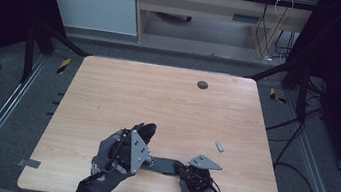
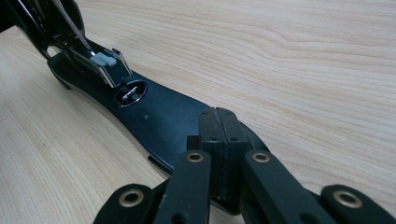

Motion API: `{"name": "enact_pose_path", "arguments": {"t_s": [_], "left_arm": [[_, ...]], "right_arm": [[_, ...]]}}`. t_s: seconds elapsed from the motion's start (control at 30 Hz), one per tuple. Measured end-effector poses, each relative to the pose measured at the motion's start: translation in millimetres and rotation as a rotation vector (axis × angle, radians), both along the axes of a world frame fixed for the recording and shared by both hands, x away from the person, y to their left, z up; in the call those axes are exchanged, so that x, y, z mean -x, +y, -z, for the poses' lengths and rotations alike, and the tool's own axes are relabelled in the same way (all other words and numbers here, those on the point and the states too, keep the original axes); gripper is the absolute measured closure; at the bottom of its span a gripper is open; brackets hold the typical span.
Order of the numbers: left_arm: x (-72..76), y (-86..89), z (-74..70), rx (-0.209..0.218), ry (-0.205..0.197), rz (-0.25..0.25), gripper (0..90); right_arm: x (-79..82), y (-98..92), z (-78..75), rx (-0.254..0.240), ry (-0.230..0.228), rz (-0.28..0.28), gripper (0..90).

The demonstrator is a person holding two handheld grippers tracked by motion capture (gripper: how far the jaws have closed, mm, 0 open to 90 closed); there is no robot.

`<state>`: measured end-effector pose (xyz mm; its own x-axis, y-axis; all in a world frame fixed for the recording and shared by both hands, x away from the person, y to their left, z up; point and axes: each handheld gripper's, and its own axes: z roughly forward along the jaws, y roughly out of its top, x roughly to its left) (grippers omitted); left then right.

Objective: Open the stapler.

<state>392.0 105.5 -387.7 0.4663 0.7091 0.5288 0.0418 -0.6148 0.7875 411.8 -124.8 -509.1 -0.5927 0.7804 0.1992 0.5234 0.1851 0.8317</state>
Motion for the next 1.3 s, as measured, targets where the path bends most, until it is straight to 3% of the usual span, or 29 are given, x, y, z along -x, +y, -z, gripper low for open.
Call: {"name": "enact_pose_path", "arguments": {"t_s": [0.2, 0.27, 0.33, 0.37, 0.57, 0.87, 1.0, 1.03, 1.3], "left_arm": [[1.1, 20.0, -6.7, 0.096, 0.015, -0.013, 59.1], [1.0, 30.1, -9.0, 0.152, 0.021, -0.022, 59.3], [0.9, 34.3, -10.0, 0.166, 0.027, -0.022, 59.3], [0.2, 42.2, -11.8, 0.197, 0.024, -0.023, 59.4], [1.6, 58.5, -13.5, 0.261, 0.042, -0.041, 59.9], [0.9, 71.4, -14.5, 0.299, 0.035, -0.050, 60.8], [2.2, 85.8, -14.1, 0.351, 0.049, -0.077, 61.2], [1.7, 94.1, -14.1, 0.385, 0.062, -0.080, 61.3], [1.6, 111.4, -10.7, 0.469, 0.075, -0.098, 61.4]], "right_arm": [[0.2, -0.1, 0.1, 0.002, 0.000, -0.001, 90.0], [0.1, -0.5, 0.1, 0.002, 0.001, -0.003, 90.0], [0.3, -1.3, 0.3, 0.003, -0.002, -0.001, 90.0], [0.2, -1.9, 0.2, 0.003, 0.001, -0.002, 90.0], [0.4, -1.5, 0.1, 0.007, 0.000, -0.002, 90.0], [0.5, -1.1, -0.2, 0.008, -0.001, -0.001, 90.0], [0.5, -0.9, -0.1, 0.009, -0.002, 0.001, 90.0], [0.4, -1.3, -0.1, 0.009, -0.001, -0.002, 90.0], [0.4, -0.9, 0.0, 0.008, -0.002, 0.000, 90.0]]}}
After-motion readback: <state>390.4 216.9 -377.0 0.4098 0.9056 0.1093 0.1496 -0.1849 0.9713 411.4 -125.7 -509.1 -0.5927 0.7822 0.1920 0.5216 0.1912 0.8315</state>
